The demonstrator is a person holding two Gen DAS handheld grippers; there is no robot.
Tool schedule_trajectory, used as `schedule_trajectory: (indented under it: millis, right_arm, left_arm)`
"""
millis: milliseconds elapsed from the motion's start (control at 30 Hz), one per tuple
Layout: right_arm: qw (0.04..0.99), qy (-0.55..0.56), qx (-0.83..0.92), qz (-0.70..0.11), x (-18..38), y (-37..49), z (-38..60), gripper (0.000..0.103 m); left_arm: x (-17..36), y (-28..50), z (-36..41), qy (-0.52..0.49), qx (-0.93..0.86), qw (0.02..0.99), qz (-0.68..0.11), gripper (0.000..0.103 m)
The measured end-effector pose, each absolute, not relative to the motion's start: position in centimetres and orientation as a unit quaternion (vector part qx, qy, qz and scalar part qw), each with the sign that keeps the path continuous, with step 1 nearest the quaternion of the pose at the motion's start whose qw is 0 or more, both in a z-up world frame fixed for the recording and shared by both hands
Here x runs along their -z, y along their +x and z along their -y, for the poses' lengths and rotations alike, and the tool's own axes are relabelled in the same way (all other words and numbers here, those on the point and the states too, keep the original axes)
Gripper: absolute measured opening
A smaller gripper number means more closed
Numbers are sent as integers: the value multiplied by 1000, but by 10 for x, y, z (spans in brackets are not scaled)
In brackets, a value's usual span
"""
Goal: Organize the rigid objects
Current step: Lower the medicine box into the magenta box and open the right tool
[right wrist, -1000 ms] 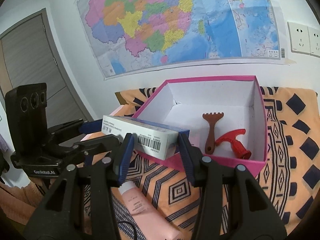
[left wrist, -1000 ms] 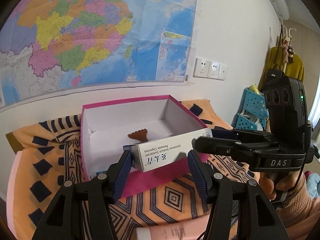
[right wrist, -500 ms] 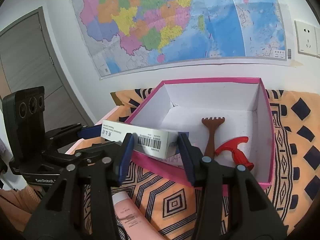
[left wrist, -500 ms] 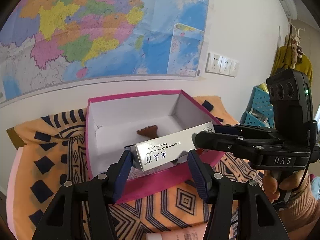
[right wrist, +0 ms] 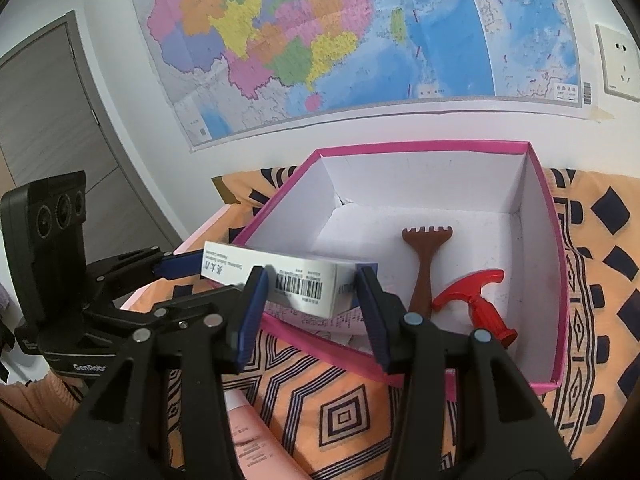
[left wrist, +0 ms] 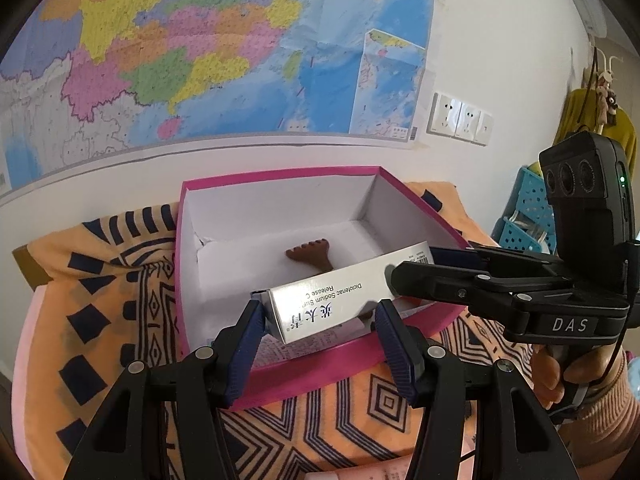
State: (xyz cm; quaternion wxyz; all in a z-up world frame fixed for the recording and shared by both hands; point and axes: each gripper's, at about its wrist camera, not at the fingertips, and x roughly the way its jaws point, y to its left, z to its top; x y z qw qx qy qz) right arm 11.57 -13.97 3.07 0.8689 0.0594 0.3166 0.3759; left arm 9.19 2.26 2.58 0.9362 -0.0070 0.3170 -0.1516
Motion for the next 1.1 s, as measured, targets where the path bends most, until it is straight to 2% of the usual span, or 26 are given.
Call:
schedule_trajectory:
  millis: [833,1100]
  right_arm:
    - [852,49,-374,-362,1,149,112,49]
    - [849,38,-376,-369,6,151,105,48]
  left_arm:
    - [3,124,-38,-7,108,926,-362,58]
    - [-2,120,-33,6,108,929,-354,57]
